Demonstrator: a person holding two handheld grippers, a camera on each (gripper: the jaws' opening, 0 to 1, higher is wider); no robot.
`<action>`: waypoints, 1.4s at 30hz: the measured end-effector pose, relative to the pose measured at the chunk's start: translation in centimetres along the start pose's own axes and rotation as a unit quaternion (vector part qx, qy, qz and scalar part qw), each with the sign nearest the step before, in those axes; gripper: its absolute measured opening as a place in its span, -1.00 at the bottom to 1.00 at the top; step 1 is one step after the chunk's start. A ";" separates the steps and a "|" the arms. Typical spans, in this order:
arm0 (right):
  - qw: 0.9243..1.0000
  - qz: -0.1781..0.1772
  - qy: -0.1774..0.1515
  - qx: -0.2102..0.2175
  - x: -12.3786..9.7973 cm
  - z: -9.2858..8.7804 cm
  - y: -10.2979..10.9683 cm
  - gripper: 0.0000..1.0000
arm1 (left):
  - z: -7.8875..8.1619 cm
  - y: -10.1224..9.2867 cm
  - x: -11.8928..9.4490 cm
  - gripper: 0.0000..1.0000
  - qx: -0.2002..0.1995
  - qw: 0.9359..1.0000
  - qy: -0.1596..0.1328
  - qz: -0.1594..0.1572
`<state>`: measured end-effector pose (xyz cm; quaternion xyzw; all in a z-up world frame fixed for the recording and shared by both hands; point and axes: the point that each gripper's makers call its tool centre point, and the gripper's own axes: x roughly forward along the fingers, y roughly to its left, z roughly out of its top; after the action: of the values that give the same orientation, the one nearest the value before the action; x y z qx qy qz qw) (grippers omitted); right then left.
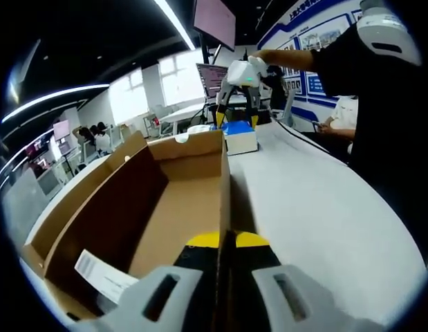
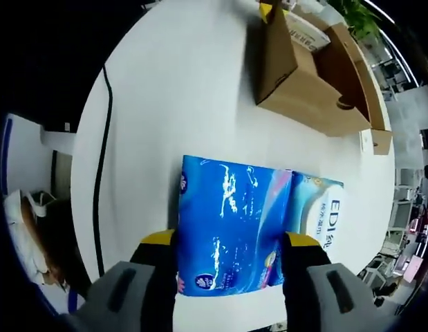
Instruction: Operate the shoe box by opening the lid, removing the specified soft item, and placing it in the target area until the item is outside and the box remains undamaged.
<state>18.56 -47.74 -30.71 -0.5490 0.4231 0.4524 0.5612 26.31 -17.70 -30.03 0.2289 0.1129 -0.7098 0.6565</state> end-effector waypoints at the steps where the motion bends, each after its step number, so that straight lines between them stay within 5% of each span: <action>1: 1.000 -0.001 0.000 0.002 0.0 0.0 0.0 0.14 | 0.0 0.0 0.0 -0.94 0.000 1.000 0.000 0.000; 32: 1.000 -0.006 0.007 0.029 0.3 -0.4 -0.3 0.16 | -0.2 0.0 0.0 -0.94 0.003 1.000 0.007 0.000; 42: 0.999 -0.044 -0.021 -0.003 -3.0 2.5 -2.0 0.17 | -0.1 -0.1 0.1 -0.94 0.007 1.000 0.007 0.001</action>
<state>19.75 -45.36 -27.26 -0.5590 0.3853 0.4402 0.5876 26.27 -17.69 -30.18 0.2384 0.1127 -0.7079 0.6552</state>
